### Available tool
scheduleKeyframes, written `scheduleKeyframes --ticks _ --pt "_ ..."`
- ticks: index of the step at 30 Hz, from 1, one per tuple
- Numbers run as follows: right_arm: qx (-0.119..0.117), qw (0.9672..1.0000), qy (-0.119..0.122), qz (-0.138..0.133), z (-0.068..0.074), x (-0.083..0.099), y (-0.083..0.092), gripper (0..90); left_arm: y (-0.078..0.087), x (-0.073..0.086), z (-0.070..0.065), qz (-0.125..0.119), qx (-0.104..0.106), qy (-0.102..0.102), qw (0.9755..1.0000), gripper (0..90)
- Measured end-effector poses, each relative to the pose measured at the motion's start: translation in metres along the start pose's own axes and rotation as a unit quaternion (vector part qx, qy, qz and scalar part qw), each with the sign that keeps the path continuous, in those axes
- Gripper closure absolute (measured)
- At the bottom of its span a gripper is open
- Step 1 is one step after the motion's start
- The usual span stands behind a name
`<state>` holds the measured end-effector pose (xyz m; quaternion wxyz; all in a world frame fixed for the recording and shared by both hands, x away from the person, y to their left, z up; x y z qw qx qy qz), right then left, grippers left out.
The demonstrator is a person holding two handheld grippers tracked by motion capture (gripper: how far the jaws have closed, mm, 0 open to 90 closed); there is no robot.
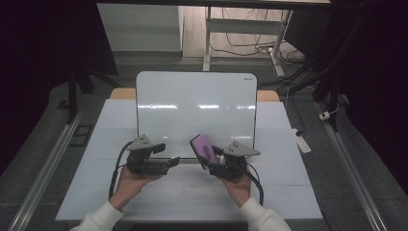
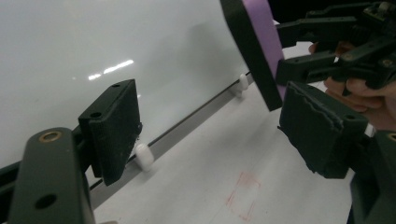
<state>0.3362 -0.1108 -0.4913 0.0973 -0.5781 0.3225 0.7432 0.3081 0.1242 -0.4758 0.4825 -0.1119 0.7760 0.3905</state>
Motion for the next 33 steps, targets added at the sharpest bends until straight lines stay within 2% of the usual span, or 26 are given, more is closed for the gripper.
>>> scheduleKeyframes --ticks 9,14,18,21,23,28,33 --pt "0.000 0.9999 0.013 -0.006 0.011 0.002 -0.007 41.1 -0.016 -0.012 -0.012 -0.009 0.016 -0.003 0.9998 22.8" --pt "0.003 0.9994 0.031 -0.017 0.018 0.003 -0.008 41.1 -0.024 -0.015 -0.013 -0.010 0.030 0.010 0.9995 25.1" --pt "0.004 0.9991 0.036 -0.023 0.020 0.003 -0.007 41.1 -0.027 -0.017 -0.015 -0.016 0.037 0.012 0.9991 28.2" --pt "0.001 0.9988 0.039 -0.031 0.021 0.002 -0.007 41.1 -0.029 -0.018 -0.017 -0.015 0.046 0.015 0.9987 34.0" --pt "0.001 0.9986 0.041 -0.034 0.022 0.002 -0.007 41.1 -0.031 -0.019 -0.017 -0.013 0.057 0.025 0.9980 37.4" --pt "-0.002 0.9982 0.049 -0.034 0.027 0.004 -0.008 41.0 -0.031 -0.021 -0.017 -0.020 0.062 0.038 0.9972 53.6" --pt "-0.002 0.9984 0.047 -0.031 0.027 0.005 -0.010 40.8 -0.030 -0.021 -0.017 -0.015 0.065 0.047 0.9967 58.1"
Point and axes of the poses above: each handheld gripper's, and its own axes: y roughly backward along the jaws, x roughly out of its underside, z roughly to its left, the point moved 4 cm from there along -y, roughly forward along the jaws, and after that the axes turned 2 degrees about -x, right-handed, at the moved point
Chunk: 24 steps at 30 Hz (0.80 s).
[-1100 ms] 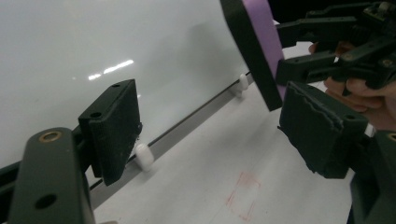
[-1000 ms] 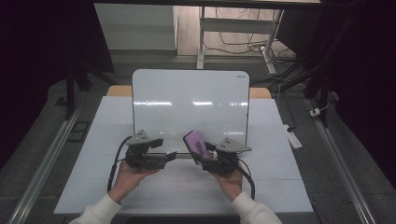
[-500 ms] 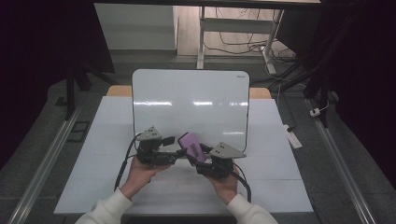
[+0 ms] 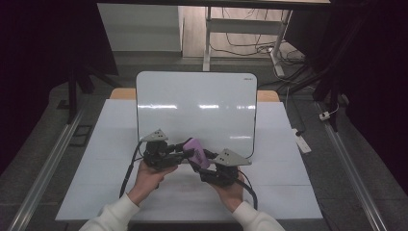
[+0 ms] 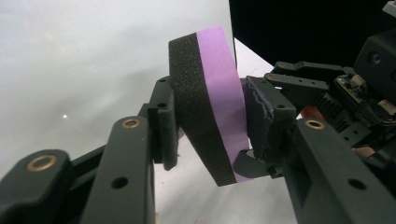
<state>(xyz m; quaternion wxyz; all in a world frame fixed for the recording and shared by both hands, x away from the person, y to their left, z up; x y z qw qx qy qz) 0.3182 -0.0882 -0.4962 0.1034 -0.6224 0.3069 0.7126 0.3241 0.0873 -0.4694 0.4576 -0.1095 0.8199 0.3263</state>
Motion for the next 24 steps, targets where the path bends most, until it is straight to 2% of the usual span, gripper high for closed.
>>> scheduleKeyframes --ticks 5,9,11,16,20,24 --pt "-0.012 0.9999 -0.008 0.003 0.001 0.000 -0.002 40.1 0.004 -0.001 -0.001 0.006 -0.002 0.001 1.0000 60.2" --pt "-0.022 0.9997 -0.014 -0.002 0.001 -0.004 0.001 35.0 0.012 -0.003 0.000 0.009 -0.029 -0.017 0.9994 61.0" --pt "-0.021 0.9996 -0.016 -0.007 -0.001 -0.006 0.004 34.1 0.016 -0.003 0.003 0.011 -0.039 -0.018 0.9990 61.0" --pt "-0.007 0.9995 -0.025 -0.019 -0.014 -0.009 0.017 33.3 0.030 -0.004 0.012 0.015 -0.065 -0.013 0.9977 60.9" --pt "0.009 0.9994 -0.028 -0.016 -0.027 -0.007 0.026 32.2 0.042 -0.002 0.021 0.020 -0.095 -0.016 0.9951 60.7" --pt "0.028 0.9992 -0.027 -0.007 -0.044 0.000 0.038 32.2 0.055 0.001 0.030 0.020 -0.113 -0.012 0.9934 60.8"
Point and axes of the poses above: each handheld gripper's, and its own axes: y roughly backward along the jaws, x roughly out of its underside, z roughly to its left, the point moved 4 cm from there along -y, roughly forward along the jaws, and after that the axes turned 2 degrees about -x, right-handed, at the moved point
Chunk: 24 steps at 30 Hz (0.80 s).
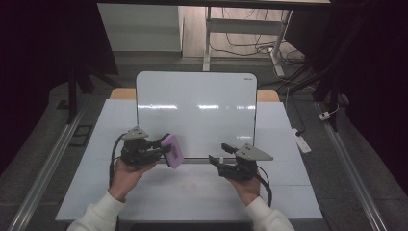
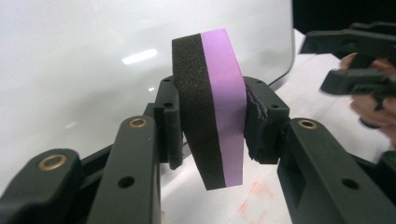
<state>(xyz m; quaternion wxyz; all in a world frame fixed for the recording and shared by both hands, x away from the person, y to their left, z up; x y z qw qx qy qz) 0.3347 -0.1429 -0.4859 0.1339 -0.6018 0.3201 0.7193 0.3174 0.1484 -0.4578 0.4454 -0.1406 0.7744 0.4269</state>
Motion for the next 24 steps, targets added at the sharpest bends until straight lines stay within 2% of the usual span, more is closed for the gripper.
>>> scheduleKeyframes --ticks 6,9,13,17,20,24 --pt "0.022 0.9996 -0.014 0.011 -0.024 0.009 0.020 32.1 0.014 0.005 0.014 0.006 -0.016 0.009 0.9998 60.8" --pt "0.038 0.9990 -0.020 0.012 -0.036 0.014 0.035 32.1 0.023 0.004 0.020 0.009 -0.032 0.012 0.9994 60.8" --pt "0.041 0.9985 -0.035 0.006 -0.047 0.021 0.053 31.5 0.030 0.004 0.031 0.021 -0.052 0.014 0.9983 60.7" --pt "0.055 0.9976 -0.042 0.008 -0.054 0.028 0.065 31.5 0.031 0.004 0.044 0.025 -0.075 0.027 0.9965 60.6" --pt "0.065 0.9968 -0.048 0.007 -0.059 0.032 0.072 31.6 0.028 0.003 0.049 0.024 -0.093 0.028 0.9950 60.6" --pt "0.072 0.9963 -0.048 0.008 -0.062 0.033 0.075 31.5 0.022 -0.002 0.051 0.015 -0.101 0.030 0.9943 60.6"
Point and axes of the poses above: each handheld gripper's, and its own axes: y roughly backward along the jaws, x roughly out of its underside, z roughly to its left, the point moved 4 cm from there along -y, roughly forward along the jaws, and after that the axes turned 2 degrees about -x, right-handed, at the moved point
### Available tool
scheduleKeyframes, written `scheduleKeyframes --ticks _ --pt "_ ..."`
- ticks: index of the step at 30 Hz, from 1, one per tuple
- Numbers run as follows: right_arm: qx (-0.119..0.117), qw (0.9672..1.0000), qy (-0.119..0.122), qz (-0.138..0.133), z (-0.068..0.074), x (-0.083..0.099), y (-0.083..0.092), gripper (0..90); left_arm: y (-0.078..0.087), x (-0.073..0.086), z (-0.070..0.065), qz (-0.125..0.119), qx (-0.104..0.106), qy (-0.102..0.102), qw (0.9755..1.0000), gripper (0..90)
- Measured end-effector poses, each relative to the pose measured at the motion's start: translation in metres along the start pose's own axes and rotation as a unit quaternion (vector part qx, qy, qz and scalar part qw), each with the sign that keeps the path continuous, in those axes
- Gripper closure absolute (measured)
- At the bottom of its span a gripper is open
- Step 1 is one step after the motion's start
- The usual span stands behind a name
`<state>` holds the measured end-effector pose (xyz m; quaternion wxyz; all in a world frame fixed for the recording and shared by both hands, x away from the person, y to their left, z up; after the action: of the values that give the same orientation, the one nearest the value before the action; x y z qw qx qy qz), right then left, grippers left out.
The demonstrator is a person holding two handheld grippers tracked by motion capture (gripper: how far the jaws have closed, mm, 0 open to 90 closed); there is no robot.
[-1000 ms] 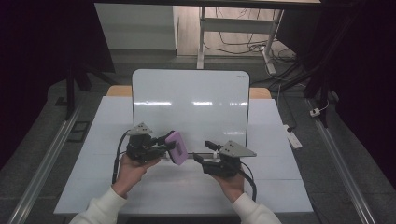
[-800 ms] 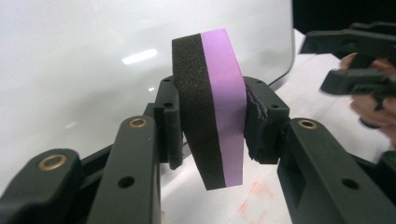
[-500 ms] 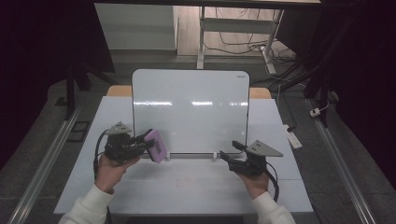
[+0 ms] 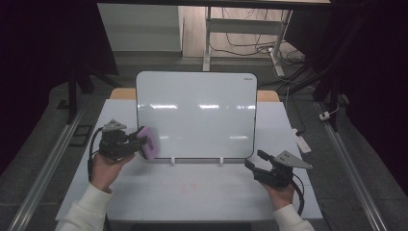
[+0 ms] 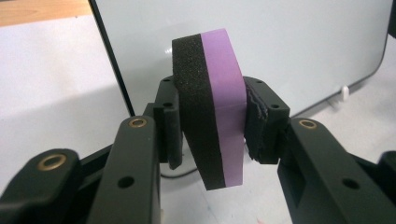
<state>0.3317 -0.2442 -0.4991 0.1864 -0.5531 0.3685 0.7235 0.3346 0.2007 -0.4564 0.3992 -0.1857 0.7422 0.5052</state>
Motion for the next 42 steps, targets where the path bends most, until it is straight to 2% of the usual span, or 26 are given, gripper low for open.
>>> scheduleKeyframes --ticks 7,10,14,16,18,21,27,33,42 --pt "0.001 1.0000 0.004 0.002 0.002 0.000 -0.001 31.4 -0.017 -0.014 -0.011 -0.016 -0.002 -0.004 0.9999 60.7" --pt "0.002 1.0000 0.004 0.002 0.001 0.000 -0.001 31.4 -0.025 -0.017 -0.018 -0.020 -0.015 -0.019 0.9995 60.8" --pt "0.003 1.0000 0.003 0.004 0.000 0.001 -0.001 31.4 -0.034 -0.015 -0.024 -0.015 -0.046 -0.045 0.9978 61.0" --pt "0.002 1.0000 0.004 0.003 0.000 0.001 -0.001 31.4 -0.039 -0.013 -0.023 -0.008 -0.058 -0.049 0.9971 61.1" --pt "0.004 1.0000 0.006 0.004 0.001 0.001 -0.001 31.4 -0.041 -0.012 -0.021 -0.012 -0.053 -0.045 0.9975 60.2" --pt "0.004 1.0000 0.005 0.003 0.001 0.001 -0.001 31.4 -0.039 -0.012 -0.020 -0.019 -0.063 -0.045 0.9968 59.6" --pt "0.005 1.0000 0.006 0.003 0.000 0.001 -0.001 31.4 -0.040 -0.011 -0.019 -0.018 -0.061 -0.042 0.9971 52.6" --pt "0.004 1.0000 0.005 0.006 -0.001 0.002 -0.001 31.4 -0.038 -0.011 -0.022 -0.030 -0.044 -0.049 0.9974 43.4" --pt "0.006 0.9999 0.004 0.014 -0.003 0.003 -0.001 31.6 -0.023 -0.011 -0.024 -0.051 -0.021 -0.047 0.9974 39.4"
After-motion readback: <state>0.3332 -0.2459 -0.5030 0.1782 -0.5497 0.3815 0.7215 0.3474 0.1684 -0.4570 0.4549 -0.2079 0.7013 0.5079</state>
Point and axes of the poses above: each handheld gripper's, and its own axes: y roughly backward along the jaws, x roughly out of its underside, z roughly to its left, the point moved 4 cm from there along -y, roughly forward along the jaws, and after that the axes turned 2 degrees about -x, right-handed, at the moved point
